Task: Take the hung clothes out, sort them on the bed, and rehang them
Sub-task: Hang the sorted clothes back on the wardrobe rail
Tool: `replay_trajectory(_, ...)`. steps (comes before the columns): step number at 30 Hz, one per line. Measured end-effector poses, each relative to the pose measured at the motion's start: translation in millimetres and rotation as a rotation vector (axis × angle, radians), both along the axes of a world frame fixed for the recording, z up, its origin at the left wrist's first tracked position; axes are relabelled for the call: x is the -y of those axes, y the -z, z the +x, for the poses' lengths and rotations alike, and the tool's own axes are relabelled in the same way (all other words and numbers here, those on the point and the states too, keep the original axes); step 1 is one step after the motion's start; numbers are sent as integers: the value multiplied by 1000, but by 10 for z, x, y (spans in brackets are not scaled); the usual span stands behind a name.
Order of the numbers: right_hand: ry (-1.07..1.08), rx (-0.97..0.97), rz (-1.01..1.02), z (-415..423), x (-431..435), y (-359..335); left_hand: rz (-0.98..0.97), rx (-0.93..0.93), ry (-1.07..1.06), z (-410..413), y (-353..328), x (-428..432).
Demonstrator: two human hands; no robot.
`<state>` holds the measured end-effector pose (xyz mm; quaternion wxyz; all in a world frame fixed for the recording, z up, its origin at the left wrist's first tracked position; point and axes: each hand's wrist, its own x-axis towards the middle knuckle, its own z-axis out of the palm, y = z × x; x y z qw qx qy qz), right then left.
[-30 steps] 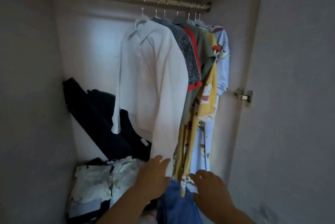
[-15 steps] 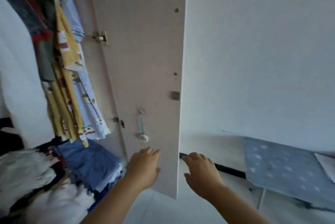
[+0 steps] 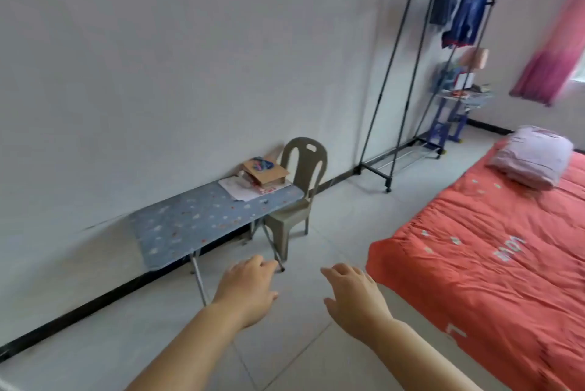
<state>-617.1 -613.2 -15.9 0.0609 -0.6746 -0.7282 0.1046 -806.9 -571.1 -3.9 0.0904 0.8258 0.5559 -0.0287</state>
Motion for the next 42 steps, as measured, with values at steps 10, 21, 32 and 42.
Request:
replay_trajectory(10,669,29,-28,3707,1940,-20,-17,13,663,4390,54,1027)
replay_trajectory(21,1183,-19,-135,5909,3606,258,-127,-27,1183,7371,280,2337)
replay_trajectory(32,1483,-79,-203,7484,3954,468,-201,-40,1430,9494,549,2564)
replay_trajectory(42,1436,-172,-297,8979,4215,870,-257,-91,1374,10958,922,2782)
